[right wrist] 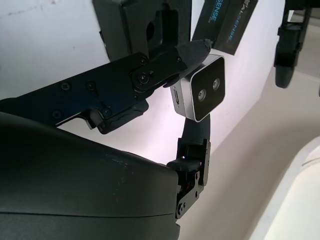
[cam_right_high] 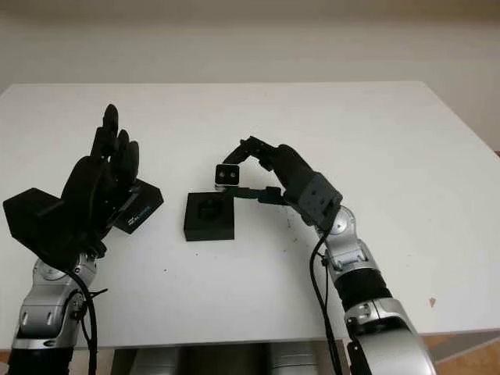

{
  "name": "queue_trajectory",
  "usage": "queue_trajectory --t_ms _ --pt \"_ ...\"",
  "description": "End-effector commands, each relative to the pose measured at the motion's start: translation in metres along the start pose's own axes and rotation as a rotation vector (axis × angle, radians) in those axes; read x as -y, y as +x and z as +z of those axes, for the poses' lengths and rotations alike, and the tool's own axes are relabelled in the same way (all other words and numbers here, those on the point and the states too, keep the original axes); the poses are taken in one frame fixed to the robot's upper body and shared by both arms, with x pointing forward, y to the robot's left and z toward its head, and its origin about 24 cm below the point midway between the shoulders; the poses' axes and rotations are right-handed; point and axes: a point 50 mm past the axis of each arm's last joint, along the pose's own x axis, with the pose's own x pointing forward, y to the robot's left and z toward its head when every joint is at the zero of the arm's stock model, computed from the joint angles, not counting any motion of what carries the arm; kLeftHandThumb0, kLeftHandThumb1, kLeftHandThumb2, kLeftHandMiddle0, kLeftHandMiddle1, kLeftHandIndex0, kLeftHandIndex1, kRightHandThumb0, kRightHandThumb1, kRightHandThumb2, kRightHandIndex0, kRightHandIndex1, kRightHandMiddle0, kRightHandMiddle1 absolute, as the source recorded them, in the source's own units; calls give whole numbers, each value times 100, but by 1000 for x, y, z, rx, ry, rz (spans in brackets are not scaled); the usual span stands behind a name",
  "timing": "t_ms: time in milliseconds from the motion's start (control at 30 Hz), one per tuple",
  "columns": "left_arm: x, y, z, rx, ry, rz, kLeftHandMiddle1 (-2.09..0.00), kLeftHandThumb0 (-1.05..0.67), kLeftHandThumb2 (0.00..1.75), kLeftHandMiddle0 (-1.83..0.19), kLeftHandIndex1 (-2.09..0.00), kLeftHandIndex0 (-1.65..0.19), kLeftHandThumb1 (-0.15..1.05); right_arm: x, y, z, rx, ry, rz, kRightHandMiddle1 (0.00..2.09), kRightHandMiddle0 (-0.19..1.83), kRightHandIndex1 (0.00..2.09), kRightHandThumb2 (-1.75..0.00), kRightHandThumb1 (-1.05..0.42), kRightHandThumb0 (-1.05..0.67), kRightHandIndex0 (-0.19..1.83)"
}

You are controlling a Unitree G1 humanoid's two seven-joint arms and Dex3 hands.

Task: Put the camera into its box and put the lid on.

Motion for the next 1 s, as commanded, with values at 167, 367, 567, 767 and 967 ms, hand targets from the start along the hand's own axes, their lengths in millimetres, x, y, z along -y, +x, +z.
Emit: queue_trajectory --t_ms 167,367,567,767,967 --pt "-1 0 3 20 -1 4 0 -64 59 19 0 19 105 -5 8 8 42 3 1 156 38 4 -5 -99 -56 16" --pt "-1 1 3 19 -1 0 0 -64 60 19 0 19 105 -10 9 7 37 3 21 156 39 4 -5 -99 -54 16" --pt "-1 1 3 21 -3 -3 0 -64 60 19 0 19 105 -13 10 6 31 -4 37 157 39 5 -5 -99 -54 16" --pt "-1 0 3 25 -6 -1 0 -63 60 19 0 19 105 -16 9 5 30 -14 51 158 38 5 -6 -100 -55 15" --pt "-1 0 3 22 0 -7 0 -64 61 19 0 19 105 -16 10 4 23 -16 58 158 38 5 -5 -100 -54 15"
